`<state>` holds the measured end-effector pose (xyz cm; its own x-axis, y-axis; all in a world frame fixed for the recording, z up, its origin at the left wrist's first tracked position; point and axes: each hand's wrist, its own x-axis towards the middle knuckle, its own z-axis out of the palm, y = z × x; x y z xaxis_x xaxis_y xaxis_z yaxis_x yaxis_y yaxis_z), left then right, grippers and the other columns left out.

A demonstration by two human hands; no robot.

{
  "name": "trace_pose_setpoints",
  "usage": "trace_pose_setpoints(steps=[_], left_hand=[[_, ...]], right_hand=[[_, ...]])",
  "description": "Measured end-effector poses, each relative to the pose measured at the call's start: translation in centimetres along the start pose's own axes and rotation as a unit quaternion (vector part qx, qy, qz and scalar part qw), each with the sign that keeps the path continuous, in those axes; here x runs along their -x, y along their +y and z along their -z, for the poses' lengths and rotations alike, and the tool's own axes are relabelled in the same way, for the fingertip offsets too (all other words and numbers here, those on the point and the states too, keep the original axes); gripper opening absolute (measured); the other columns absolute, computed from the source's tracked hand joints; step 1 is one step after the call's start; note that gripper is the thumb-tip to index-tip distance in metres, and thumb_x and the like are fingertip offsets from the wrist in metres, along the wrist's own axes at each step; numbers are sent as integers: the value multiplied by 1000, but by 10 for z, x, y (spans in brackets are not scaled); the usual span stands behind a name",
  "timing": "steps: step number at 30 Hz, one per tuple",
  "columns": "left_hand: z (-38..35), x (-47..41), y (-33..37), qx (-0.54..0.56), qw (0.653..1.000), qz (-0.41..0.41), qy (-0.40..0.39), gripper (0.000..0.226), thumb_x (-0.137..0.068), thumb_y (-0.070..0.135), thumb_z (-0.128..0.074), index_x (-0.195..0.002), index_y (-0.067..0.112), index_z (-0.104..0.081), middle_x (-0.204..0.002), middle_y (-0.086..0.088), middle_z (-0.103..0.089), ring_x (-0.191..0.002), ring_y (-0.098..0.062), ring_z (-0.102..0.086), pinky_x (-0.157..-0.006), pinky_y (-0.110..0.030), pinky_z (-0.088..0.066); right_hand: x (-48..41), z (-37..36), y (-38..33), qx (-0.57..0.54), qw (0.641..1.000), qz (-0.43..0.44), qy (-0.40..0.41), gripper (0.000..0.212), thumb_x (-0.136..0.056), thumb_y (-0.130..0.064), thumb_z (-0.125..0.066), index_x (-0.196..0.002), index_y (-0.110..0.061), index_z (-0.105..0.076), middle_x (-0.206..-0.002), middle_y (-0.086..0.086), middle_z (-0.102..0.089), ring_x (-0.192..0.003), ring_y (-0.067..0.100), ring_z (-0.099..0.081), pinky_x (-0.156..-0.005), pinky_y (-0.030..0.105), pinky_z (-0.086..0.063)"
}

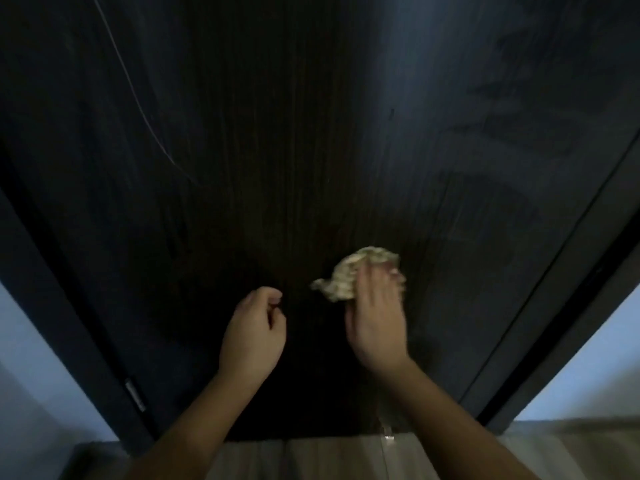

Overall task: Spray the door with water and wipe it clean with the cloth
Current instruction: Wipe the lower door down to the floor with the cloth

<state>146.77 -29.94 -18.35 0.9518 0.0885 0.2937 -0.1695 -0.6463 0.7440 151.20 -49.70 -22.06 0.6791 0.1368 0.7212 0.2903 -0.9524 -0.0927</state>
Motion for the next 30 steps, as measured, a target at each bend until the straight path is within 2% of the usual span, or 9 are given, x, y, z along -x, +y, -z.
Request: trace_pose_setpoints(steps=[2, 5, 9, 13, 19, 23, 26, 28, 30], left_hand=[[0, 4, -11, -121, 983, -100, 95, 33, -85, 8, -61, -117, 13, -61, -123, -4, -53, -116, -22, -51, -94, -42, -48], [-2, 1, -25, -188, 964, -131, 138, 51, -83, 7, -58, -133, 12, -51, -147, -13, -37, -139, -31, -30, -106, -56, -35], [-15, 4, -49, -270, 947, -140, 102, 74, -83, 17, -48, -152, 17, -19, -161, -9, -5, -148, -26, -1, -116, -57, -12], [-29, 10, -69, -315, 938, -138, 48, 90, -80, 15, -62, -153, 19, -8, -161, -9, 0, -148, -25, 1, -115, -59, -12], [-29, 3, -75, -328, 933, -134, 67, 90, -79, 16, -63, -152, 16, -12, -160, -12, -4, -148, -27, -3, -114, -59, -14], [-23, -1, -82, -353, 921, -145, 81, 82, -80, 25, -44, -153, 17, -8, -161, -10, 0, -148, -27, -3, -114, -59, -14], [-19, -1, -85, -366, 914, -158, 79, 83, -79, 25, -44, -153, 18, -8, -161, -10, -1, -148, -28, -5, -113, -59, -15], [-16, -2, -80, -360, 914, -168, 80, 83, -79, 25, -42, -154, 20, -6, -161, -10, -1, -148, -27, -5, -113, -58, -14], [-9, -6, -65, -353, 913, -184, 89, 80, -80, 26, -36, -154, 20, -4, -161, -10, -3, -147, -28, -7, -113, -56, -12]], right_hand=[[-20, 14, 15, -3, 995, -65, 75, 69, -86, -26, -41, -145, 4, -21, -147, 31, -30, -140, 40, -17, -118, 42, -3], [-43, 19, 4, -22, 992, -91, 85, 72, -90, -35, -41, -150, -4, -13, -151, 31, -18, -142, 42, -7, -117, 45, 1], [7, -18, 16, 78, 988, 132, -33, 68, -90, -41, -44, -149, -17, -23, -137, 19, -43, -127, 40, -40, -108, 48, -20], [29, -15, 59, 139, 949, 264, -100, 60, -90, -37, -45, -144, -13, -34, -134, 11, -56, -121, 32, -53, -109, 43, -23], [-47, 18, 31, 90, 983, 145, 64, 64, -89, -40, -45, -145, -13, -31, -138, 25, -43, -131, 42, -29, -109, 52, -17], [3, -27, 43, 173, 903, 380, -100, 73, -82, -40, -60, -148, -30, -30, -143, 9, -44, -126, 30, -44, -105, 46, -24], [12, -35, 52, 218, 841, 469, -159, 73, -73, -36, -62, -142, -33, -41, -152, 4, -28, -132, 22, -44, -114, 47, -8], [-6, -21, 49, 210, 833, 489, -148, 63, -75, -33, -55, -138, -30, -47, -152, 4, -21, -135, 22, -42, -116, 46, 4], [-39, 2, 45, 198, 855, 469, -96, 63, -77, -34, -44, -139, -26, -46, -152, 5, -25, -136, 26, -39, -116, 46, 2]])
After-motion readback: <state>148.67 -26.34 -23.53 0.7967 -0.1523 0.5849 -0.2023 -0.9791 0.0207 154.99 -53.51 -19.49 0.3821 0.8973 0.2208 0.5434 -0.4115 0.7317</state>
